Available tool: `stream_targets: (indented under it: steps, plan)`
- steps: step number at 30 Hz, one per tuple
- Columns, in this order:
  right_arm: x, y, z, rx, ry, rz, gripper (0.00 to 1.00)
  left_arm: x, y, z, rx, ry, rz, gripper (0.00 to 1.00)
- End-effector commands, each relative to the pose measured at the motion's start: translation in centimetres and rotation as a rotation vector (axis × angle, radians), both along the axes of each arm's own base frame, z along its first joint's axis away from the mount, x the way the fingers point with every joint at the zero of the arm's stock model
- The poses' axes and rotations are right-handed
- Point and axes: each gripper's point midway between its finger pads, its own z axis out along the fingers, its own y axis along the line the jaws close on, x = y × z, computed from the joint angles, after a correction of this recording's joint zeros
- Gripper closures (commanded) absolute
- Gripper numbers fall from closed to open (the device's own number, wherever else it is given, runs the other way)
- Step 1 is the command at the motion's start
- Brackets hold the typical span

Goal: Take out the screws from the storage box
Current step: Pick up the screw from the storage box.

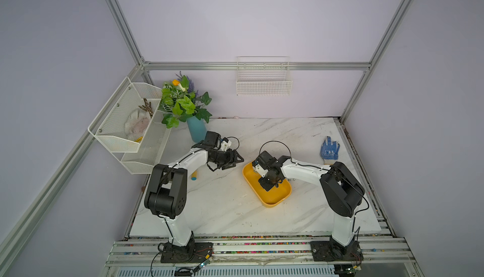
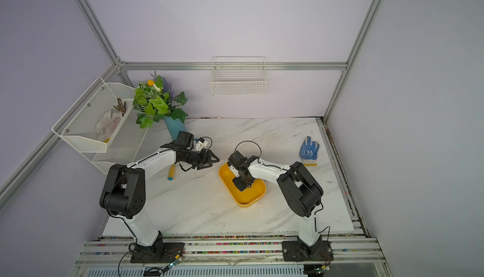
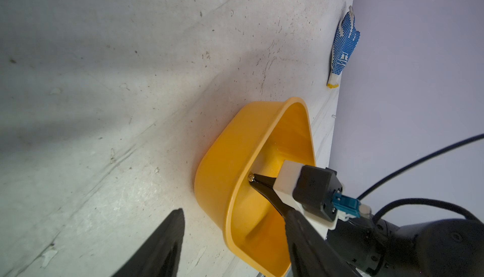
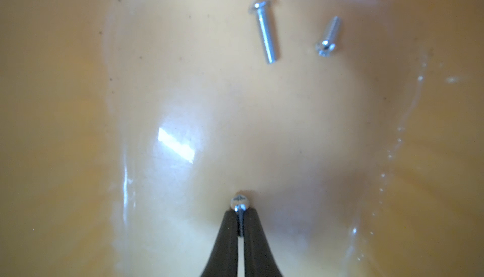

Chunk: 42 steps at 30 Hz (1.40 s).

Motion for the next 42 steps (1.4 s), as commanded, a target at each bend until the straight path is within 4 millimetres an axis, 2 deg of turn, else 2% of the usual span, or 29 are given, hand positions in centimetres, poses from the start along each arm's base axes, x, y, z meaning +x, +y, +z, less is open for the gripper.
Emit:
stream_targets:
  steps: [1,4,9,13,19,24,28,35,39,42]
  plan:
    - [-1.4,-1.9,-3.4,-0.089,0.075,-0.021,1.0,1.1,0.0,2.9,-0.008,-0.075,0.0,0.34]
    - [-0.7,-1.4,-2.0,-0.054,0.049,-0.037,1.0,1.1,0.0,3.0,-0.01,-0.076,0.001,0.34]
    - [0.6,-0.5,1.5,0.033,-0.003,-0.08,1.0,1.2,0.1,3.2,-0.008,-0.078,0.005,0.34]
    - [1.0,-0.7,3.3,0.06,-0.01,-0.108,1.0,1.2,0.1,3.2,-0.006,-0.077,0.005,0.34]
    - [1.5,-1.7,5.6,0.094,-0.041,-0.159,1.0,1.3,0.1,3.0,-0.003,-0.074,0.003,0.34]
    - [2.0,-2.8,9.1,0.168,-0.08,-0.224,1.0,1.5,0.0,3.3,-0.005,-0.082,0.003,0.34]
    - [2.8,-5.5,11.1,0.168,-0.121,-0.336,1.0,1.6,0.0,3.4,-0.003,-0.084,0.002,0.34]
    - [4.0,-9.7,11.1,0.164,-0.133,-0.453,1.0,2.1,-0.1,3.9,-0.007,-0.096,-0.004,0.34]
    - [5.3,-13.2,9.6,0.085,-0.132,-0.535,1.0,2.0,-0.2,4.2,-0.01,-0.102,-0.007,0.34]
    - [6.1,-14.5,8.5,0.072,-0.107,-0.569,1.0,1.8,-0.1,4.1,-0.005,-0.099,-0.01,0.33]
